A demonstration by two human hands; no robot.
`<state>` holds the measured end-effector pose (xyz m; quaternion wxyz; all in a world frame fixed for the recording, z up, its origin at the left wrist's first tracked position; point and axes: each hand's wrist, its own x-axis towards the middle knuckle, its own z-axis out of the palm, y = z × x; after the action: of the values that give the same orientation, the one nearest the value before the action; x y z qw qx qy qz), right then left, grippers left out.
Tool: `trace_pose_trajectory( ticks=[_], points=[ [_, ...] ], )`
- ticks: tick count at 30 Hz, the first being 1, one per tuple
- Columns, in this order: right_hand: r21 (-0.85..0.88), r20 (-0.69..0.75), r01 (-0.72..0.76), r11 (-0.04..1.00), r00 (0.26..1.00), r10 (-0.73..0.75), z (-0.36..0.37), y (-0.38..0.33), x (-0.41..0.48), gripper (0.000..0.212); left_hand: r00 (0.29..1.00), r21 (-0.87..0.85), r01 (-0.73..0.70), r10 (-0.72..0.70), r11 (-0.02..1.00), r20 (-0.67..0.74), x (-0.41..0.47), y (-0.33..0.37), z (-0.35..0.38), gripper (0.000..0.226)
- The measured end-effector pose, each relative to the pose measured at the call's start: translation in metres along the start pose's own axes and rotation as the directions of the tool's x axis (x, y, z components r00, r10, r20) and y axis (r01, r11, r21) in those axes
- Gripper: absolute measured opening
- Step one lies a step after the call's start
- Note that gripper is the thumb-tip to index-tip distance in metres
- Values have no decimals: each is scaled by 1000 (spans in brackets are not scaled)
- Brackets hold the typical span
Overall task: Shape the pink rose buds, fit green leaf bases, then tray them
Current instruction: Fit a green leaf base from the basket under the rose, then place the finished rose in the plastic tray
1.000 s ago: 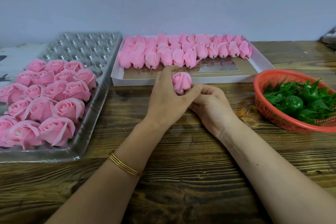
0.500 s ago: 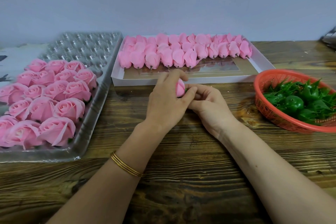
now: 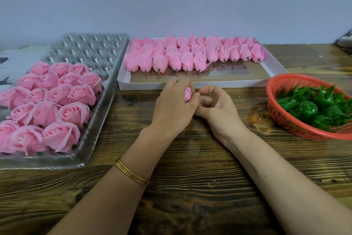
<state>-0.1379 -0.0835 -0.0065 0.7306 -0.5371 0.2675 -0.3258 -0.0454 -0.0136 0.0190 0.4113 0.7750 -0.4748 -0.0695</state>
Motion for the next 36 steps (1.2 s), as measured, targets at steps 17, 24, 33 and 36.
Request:
trace_pose_trajectory(
  ticks=[17,24,33,36],
  points=[
    [-109,-21,8,994,1000,-10,0,-3,0,40,998,88,-44,41,995,38,4,-10,3,8],
    [-152,-17,-33,988,999,30,0,-5,2,39,997,34,-51,49,998,57,5,-10,-1,4],
    [62,-34,-118,991,992,120,-1,-6,7,32,1000,60,-15,15,998,-7,16,-11,-32,11],
    [55,-37,-124,991,991,126,-2,-6,8,31,998,60,6,-2,998,-65,17,-6,-59,16]
  ],
)
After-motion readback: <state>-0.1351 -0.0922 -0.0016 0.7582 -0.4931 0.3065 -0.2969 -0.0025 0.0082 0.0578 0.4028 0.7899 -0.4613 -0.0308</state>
